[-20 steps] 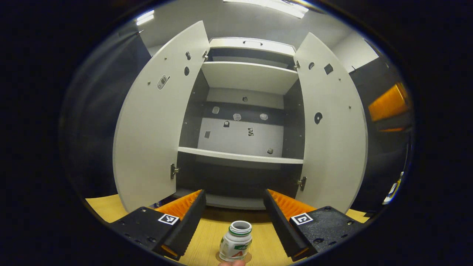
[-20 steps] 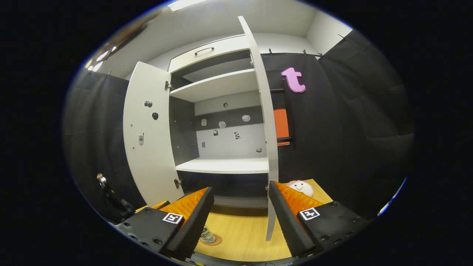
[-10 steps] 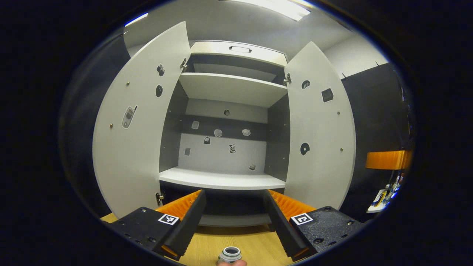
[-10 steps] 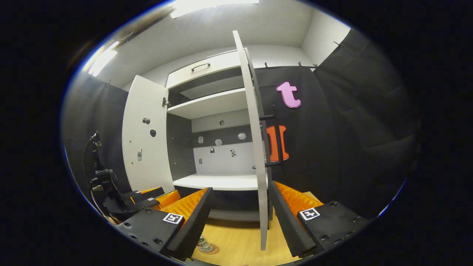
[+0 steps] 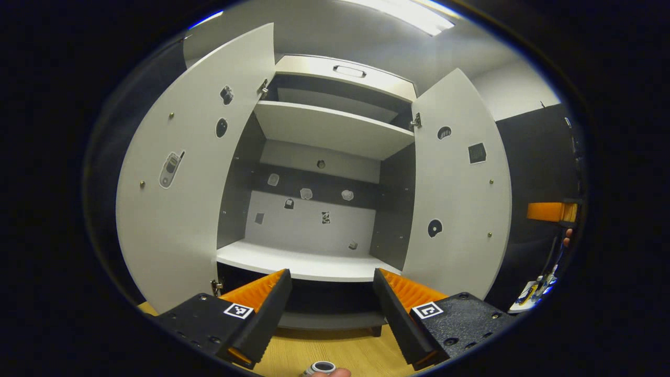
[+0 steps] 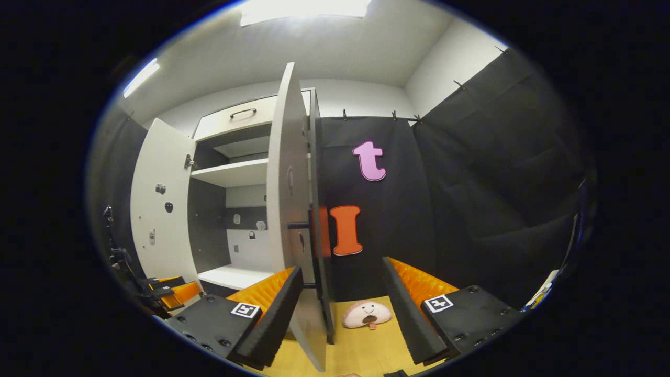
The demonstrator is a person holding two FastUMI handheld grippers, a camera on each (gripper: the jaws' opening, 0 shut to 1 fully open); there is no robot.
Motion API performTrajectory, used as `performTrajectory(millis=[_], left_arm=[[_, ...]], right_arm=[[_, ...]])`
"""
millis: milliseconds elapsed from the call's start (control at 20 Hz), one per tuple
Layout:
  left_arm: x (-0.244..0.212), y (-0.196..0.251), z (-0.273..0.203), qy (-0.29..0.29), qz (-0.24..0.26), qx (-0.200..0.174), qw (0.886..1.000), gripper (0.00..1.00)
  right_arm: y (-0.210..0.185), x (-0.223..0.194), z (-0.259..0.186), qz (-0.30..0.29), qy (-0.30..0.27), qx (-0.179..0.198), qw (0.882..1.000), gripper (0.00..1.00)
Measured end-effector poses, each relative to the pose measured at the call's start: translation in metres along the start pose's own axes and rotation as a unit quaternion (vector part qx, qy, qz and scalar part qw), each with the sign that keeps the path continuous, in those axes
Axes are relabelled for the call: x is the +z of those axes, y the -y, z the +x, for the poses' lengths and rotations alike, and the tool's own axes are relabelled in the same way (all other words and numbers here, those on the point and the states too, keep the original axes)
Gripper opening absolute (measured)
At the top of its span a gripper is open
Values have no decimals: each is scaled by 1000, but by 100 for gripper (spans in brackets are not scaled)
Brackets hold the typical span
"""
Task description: Grasp the bottle in the cabinet with the left hand and place it on the coaster, then close the right door with the right hand and the left door with the left hand.
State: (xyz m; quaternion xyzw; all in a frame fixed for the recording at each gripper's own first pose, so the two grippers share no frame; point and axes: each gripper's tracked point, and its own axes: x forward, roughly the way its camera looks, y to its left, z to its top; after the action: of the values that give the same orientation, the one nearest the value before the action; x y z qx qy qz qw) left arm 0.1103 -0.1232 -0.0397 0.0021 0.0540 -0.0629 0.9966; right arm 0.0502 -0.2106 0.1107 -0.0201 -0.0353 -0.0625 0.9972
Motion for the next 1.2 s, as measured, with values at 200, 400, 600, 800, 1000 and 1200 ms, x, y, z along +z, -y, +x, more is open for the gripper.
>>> performTrajectory(millis=[200, 400, 600, 800, 1000, 1200], left_arm=[[2, -18, 0, 7, 7, 19, 1000, 95], [7, -37, -5, 19, 23, 38, 999, 95], [3, -44, -7, 19, 30, 39, 999, 95], [-1, -43, -5, 20, 21, 26, 999, 95], [-4, -42, 4, 19, 12, 14, 1000, 95], [-3, -43, 9, 20, 4, -2, 1000, 95]], right_arm=[[30, 10, 37, -9, 13, -41, 999, 98], [26, 0, 59, 14, 2, -34, 999, 98], [22, 0, 63, -15, 4, -34, 999, 97], [14, 1, 64, -30, 3, -27, 999, 97], [9, 1, 62, -43, -4, -28, 999, 95], [-9, 1, 57, -37, -3, -24, 999, 95]])
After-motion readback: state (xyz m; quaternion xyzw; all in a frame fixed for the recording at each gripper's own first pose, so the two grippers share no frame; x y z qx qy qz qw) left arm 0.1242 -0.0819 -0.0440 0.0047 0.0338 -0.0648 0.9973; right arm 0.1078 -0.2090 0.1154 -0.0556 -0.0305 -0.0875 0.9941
